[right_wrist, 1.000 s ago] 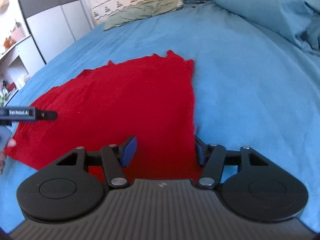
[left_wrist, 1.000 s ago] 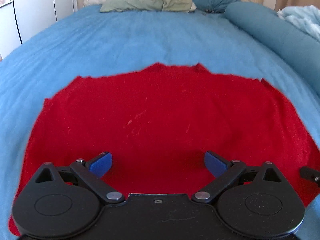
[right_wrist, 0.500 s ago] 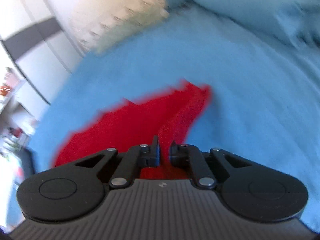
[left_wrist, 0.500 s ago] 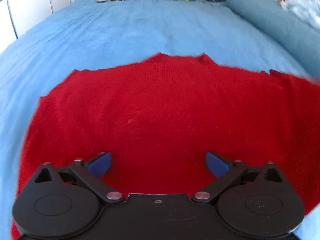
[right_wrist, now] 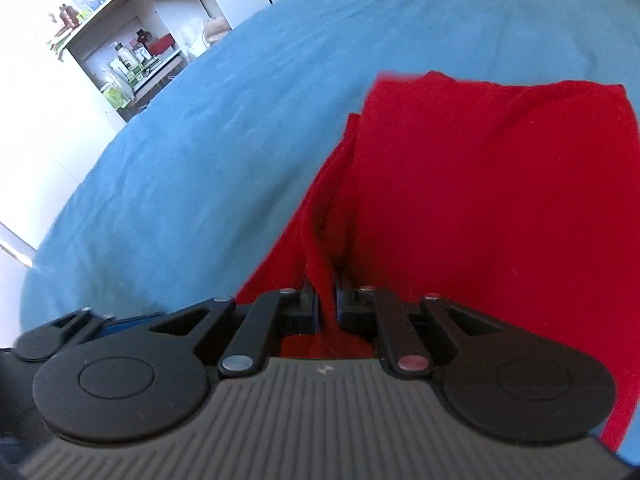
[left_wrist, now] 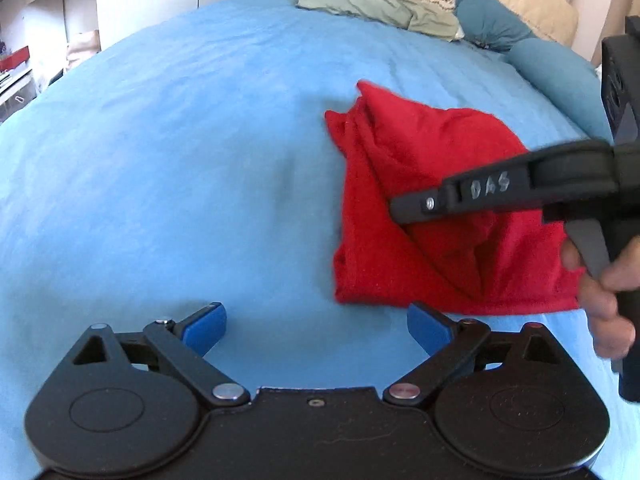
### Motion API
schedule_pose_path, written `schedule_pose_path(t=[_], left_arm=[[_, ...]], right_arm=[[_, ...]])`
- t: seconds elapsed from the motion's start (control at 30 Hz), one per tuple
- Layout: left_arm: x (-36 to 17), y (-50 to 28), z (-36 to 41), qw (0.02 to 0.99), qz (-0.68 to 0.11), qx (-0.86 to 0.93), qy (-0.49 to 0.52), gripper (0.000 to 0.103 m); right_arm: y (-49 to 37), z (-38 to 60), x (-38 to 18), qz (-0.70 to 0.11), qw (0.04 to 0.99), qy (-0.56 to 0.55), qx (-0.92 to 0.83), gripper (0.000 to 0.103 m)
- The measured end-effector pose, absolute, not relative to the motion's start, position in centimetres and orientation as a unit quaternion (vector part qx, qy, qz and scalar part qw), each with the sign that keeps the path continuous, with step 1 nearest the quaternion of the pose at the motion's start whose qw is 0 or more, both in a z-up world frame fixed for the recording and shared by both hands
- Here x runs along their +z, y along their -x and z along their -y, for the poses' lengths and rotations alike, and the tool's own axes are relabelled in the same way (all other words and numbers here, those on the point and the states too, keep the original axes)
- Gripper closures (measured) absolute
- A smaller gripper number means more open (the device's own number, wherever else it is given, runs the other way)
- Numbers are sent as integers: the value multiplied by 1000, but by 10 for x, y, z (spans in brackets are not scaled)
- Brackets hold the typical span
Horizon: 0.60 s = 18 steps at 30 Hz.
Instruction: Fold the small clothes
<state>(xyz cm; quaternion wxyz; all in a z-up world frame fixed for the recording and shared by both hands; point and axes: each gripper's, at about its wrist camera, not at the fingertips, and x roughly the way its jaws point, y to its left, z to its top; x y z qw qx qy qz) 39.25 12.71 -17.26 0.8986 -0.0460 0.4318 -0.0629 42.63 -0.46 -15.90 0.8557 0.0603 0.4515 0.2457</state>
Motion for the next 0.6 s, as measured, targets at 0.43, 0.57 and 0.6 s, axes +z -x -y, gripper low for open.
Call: schedule_pose_path(t=[0.43,0.57,0.6], left_arm=[[-149,-408,-84,909,-394,-119,65,5],[-156,-416,-80,906,-398,-113,83,10],[-157,-416,-78,906,-399,-112,81,12]], right_arm=[[-336,124,-97,-336,929,-32,152,5],[-300,140,-138,-351,929,-4,118,5],[-296,140,-148,-355,928,6,113,6]])
